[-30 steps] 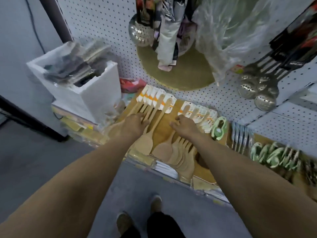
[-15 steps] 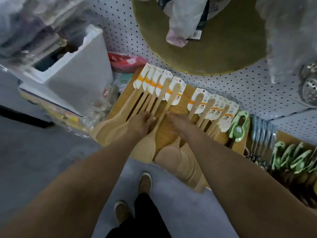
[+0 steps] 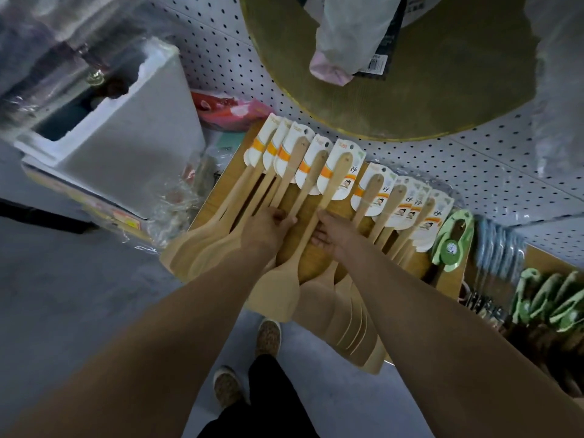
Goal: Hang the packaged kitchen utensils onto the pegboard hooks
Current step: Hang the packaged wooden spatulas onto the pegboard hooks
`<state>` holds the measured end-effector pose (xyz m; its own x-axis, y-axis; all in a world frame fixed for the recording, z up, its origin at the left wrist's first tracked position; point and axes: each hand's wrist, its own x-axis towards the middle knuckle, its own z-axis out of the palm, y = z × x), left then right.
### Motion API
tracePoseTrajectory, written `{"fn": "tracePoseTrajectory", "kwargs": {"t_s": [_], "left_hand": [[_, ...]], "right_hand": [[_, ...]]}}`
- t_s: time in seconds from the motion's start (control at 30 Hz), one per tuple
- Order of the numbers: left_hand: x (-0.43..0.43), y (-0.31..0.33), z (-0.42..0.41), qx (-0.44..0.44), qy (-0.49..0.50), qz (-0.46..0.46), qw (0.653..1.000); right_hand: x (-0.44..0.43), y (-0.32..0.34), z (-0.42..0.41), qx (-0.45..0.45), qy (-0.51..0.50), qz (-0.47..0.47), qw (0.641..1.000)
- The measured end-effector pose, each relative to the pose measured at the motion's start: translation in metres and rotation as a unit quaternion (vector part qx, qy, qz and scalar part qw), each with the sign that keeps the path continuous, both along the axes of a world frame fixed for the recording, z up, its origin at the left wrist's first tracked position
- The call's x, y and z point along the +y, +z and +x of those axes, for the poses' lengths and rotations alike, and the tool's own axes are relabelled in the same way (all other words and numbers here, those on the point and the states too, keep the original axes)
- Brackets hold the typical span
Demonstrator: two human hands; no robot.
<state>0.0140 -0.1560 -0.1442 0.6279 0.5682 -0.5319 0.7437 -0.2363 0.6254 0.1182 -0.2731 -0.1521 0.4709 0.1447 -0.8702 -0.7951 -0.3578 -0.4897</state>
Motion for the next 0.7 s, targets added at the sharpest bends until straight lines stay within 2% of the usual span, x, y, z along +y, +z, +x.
{"fn": "tracePoseTrajectory", "kwargs": {"t_s": [0.23,0.4,0.5,0.7], "left_hand": [[-0.004,0.002,-0.005,0.028,0.016,-0.026,0.999],[-0.017,0.021,-0.036,-0.027,0.053,-0.066,0.996],[-0.028,0.040,-0.060,-0.057,0.086,-0.124,0.987],[-0.086,0.095,-0.103,-0.137,0.065,-0.192,0.970]], "right_hand": [[-0.019,0.013,-0.015,0.004,-0.038,0.022,0.999],[-0.037,0.032,-0.039,0.001,-0.075,0.059,0.995],[-0.058,0.052,-0.062,-0.013,-0.105,0.087,0.991],[-0.125,0.108,-0.117,-0.113,-0.165,0.092,0.975]]}}
